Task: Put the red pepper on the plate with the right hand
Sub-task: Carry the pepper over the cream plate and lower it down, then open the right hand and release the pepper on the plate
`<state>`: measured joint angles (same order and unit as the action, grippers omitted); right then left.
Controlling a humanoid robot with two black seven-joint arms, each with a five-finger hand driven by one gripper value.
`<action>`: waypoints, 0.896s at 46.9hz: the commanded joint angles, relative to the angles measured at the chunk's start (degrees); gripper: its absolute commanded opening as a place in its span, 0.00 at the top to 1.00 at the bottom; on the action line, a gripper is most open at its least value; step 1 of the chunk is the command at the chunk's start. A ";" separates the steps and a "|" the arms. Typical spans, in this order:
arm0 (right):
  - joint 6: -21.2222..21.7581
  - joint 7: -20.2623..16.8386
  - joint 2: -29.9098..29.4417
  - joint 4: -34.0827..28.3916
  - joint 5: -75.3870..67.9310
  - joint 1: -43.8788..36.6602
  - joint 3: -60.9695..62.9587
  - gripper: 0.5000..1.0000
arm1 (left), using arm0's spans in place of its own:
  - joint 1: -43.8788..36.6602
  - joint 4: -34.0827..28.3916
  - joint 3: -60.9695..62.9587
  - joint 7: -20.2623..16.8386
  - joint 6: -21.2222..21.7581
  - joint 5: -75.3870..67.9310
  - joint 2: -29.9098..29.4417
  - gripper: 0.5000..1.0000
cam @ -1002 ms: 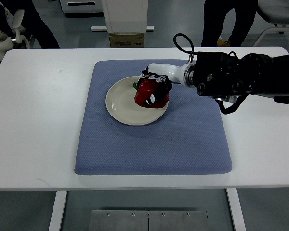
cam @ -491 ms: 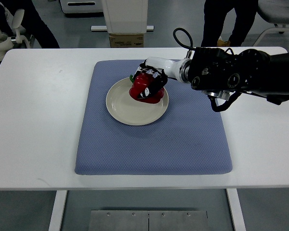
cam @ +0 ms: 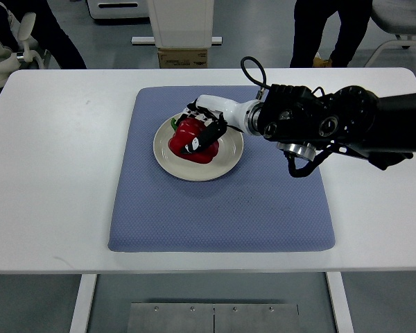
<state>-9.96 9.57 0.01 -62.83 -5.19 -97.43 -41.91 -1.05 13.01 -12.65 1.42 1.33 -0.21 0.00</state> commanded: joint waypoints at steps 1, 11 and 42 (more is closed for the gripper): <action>-0.85 0.01 -0.01 0.08 0.18 1.19 0.86 1.00 | 0.00 -0.08 -0.01 -0.01 -0.01 0.03 0.00 0.00; -1.29 -0.08 -0.01 1.05 0.27 3.21 3.32 0.79 | 0.00 0.00 -0.01 -0.01 -0.01 0.03 0.00 0.00; -1.20 0.18 -0.01 8.07 0.44 4.70 11.32 0.00 | 0.00 0.00 -0.01 -0.01 0.07 -0.06 0.00 0.00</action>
<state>-11.21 9.89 0.00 -57.33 -4.75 -93.84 -33.01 -1.06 13.01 -12.65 1.39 1.33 -0.23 0.00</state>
